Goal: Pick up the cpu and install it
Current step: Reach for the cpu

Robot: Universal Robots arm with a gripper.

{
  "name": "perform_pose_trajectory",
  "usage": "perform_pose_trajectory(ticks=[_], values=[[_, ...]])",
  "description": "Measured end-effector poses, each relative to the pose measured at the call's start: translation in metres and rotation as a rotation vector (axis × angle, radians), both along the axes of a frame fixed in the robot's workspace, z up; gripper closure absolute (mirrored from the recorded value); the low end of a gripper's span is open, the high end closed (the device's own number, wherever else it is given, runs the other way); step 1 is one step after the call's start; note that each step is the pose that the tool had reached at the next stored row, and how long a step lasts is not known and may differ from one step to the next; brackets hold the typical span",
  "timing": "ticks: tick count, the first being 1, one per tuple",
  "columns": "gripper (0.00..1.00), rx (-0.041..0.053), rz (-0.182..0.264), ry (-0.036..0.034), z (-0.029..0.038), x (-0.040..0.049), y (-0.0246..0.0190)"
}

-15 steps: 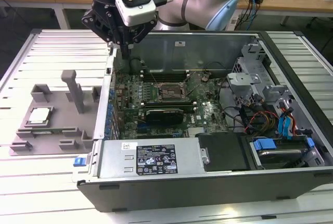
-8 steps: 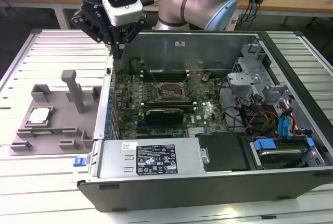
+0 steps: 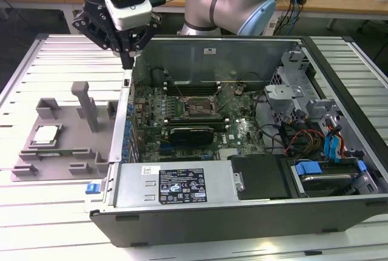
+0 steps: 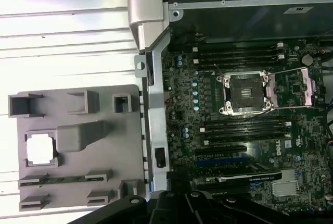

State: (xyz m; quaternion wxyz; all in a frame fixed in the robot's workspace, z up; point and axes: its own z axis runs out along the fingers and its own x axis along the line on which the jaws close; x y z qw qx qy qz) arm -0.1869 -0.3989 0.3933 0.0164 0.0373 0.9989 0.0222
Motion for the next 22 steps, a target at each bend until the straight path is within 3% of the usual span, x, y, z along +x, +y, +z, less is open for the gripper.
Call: perform_pose_trajectory(ticks=[4,22], values=[[0.89,0.0000,0.000,-0.0027,0.0000,-0.0110,0.0000],[0.89,0.0000,0.000,-0.0109,0.0000,-0.0440,0.0000]])
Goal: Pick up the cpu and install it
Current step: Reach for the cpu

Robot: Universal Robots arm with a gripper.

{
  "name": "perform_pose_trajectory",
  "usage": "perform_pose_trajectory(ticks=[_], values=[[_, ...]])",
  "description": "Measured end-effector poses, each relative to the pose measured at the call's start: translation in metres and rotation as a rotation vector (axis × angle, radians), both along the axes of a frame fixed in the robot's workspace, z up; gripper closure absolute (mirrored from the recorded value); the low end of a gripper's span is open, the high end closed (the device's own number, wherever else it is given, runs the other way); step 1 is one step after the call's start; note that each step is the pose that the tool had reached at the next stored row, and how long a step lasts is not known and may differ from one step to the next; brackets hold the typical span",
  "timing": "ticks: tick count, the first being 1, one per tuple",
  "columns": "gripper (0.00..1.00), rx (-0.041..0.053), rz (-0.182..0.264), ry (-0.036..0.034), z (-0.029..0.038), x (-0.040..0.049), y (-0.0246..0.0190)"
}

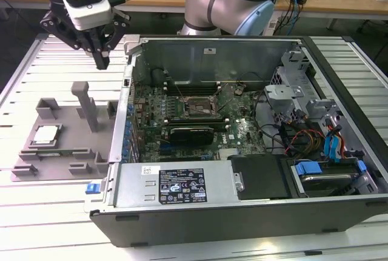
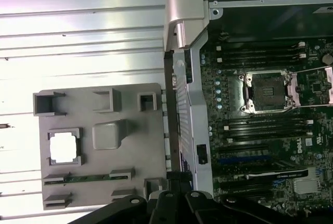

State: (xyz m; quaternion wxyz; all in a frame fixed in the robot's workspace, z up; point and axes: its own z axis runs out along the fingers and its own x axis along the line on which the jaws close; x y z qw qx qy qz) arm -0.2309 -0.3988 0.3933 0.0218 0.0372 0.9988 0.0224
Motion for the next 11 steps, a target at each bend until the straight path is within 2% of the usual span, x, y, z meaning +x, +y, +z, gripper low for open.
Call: perform_pose_trajectory(ticks=[6,10,11], values=[[0.89,0.0000,0.000,-0.0018,0.0000,-0.0112,0.0000],[0.89,0.0000,0.000,-0.0038,0.0000,-0.0230,0.0000],[0.89,0.0000,0.000,-0.0046,0.0000,-0.0285,0.0000]])
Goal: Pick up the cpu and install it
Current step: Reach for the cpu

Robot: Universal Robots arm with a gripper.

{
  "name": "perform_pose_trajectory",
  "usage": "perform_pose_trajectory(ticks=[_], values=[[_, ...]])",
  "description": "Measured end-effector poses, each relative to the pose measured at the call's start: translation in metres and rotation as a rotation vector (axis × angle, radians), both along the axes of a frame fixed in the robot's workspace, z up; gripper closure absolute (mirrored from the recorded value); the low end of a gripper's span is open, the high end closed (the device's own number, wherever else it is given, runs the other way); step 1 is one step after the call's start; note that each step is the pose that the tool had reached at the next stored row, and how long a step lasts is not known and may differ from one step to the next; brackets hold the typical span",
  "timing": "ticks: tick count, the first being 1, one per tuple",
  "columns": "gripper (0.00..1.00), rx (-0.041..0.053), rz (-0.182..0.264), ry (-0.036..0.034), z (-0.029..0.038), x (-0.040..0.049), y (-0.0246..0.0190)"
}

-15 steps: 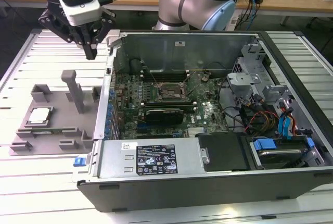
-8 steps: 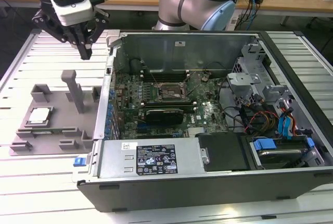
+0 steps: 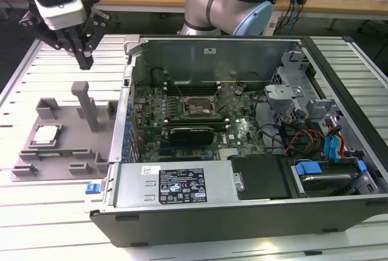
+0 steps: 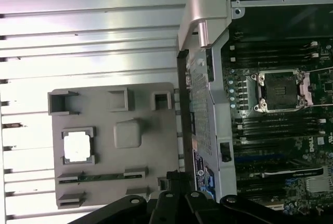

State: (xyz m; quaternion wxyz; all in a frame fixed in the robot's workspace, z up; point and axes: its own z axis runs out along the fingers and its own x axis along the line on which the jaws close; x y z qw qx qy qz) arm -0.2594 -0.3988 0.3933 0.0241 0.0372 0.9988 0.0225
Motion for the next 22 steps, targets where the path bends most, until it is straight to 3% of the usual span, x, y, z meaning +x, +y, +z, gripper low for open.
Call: perform_pose_trajectory(ticks=[9,15,21,22], values=[[0.89,0.0000,0.000,-0.0043,0.0000,-0.0277,0.0000],[0.89,0.0000,0.000,-0.0067,-0.0003,-0.0390,0.0000],[0.89,-0.0001,0.000,-0.0084,-0.0042,-0.0544,0.0000],[0.89,0.0000,0.000,-0.0085,-0.0073,-0.0598,0.0000]])
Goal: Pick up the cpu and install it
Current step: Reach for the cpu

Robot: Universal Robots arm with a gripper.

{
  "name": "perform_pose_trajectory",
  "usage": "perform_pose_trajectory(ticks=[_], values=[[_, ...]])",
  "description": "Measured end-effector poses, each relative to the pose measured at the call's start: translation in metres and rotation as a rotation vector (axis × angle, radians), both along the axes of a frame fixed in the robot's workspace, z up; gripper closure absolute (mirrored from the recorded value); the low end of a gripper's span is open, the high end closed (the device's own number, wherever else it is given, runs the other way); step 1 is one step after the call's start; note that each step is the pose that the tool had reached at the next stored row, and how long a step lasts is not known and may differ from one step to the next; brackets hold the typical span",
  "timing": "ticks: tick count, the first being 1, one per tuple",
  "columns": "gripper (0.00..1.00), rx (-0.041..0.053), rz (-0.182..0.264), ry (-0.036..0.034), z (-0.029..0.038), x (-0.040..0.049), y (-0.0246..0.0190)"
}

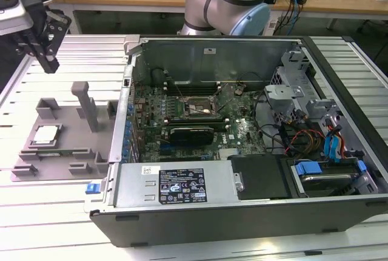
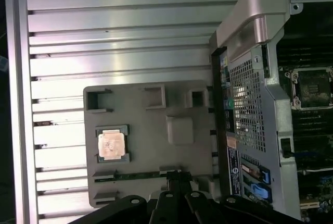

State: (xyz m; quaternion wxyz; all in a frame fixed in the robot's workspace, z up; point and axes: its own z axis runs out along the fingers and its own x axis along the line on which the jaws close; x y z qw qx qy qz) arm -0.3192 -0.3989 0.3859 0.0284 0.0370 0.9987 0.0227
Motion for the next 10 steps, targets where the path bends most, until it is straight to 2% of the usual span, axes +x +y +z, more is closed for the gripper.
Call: perform_pose_trajectory(ticks=[1,3,5,7,10], values=[[0.89,-0.0001,0.000,0.0001,-0.0024,-0.0047,0.0000],[0.89,-0.0001,0.000,0.0001,-0.0043,-0.0082,0.0000],[0.89,0.0001,0.000,0.0000,-0.0110,-0.0166,0.0000],[0.89,-0.0001,0.000,0.0001,-0.0141,-0.0202,0.0000],[0.89,0.0000,0.000,0.0001,-0.0228,-0.0292,0.0000]])
